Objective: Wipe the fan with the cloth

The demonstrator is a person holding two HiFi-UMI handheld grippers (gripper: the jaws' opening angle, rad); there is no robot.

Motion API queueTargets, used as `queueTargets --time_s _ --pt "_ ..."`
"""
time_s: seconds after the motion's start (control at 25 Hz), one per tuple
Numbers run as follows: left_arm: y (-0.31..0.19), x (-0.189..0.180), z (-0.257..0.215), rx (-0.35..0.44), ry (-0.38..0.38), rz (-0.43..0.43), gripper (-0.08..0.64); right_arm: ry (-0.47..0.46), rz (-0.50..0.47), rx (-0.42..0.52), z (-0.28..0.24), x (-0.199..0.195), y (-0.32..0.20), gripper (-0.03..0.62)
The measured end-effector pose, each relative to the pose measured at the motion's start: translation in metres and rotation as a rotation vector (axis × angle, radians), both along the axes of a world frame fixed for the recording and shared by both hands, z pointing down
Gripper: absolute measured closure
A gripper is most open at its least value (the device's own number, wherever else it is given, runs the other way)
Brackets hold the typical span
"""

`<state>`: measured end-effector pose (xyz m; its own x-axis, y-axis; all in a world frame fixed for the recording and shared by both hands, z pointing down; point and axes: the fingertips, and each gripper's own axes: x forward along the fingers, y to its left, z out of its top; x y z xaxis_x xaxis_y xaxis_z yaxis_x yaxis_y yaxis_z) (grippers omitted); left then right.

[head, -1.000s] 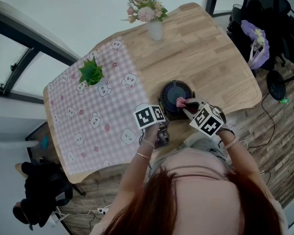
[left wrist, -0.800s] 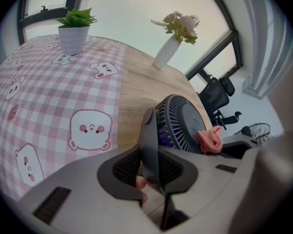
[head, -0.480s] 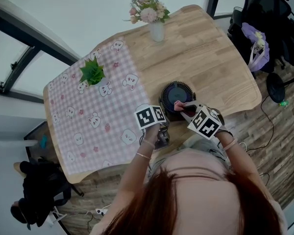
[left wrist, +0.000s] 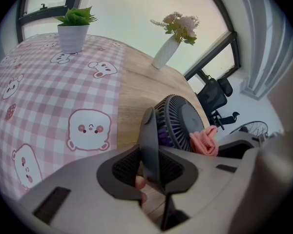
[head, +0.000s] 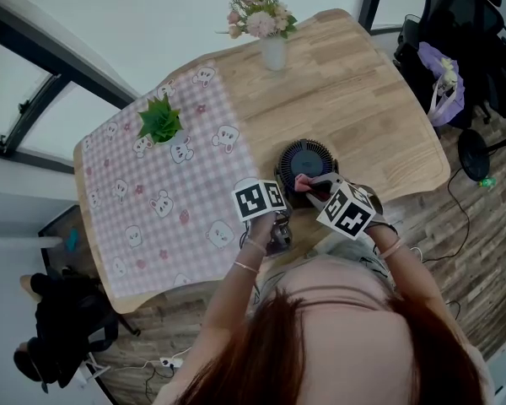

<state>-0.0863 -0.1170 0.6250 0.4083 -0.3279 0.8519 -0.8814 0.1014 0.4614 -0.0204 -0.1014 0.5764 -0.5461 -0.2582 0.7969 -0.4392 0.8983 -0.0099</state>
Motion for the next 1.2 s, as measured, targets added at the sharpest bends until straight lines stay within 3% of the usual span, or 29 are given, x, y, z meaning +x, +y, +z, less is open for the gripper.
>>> queueTargets --time_s 0.64,1.2 --pt "-0.001 0.001 -0.001 -0.001 0.01 0.02 0.477 0.065 -0.066 0.004 0.0 -0.017 -0.003 0.565" --pt "0.0 0.002 -0.001 0.003 0.013 0.025 0.477 0.068 -0.088 0.015 0.0 -0.032 -0.009 0.565"
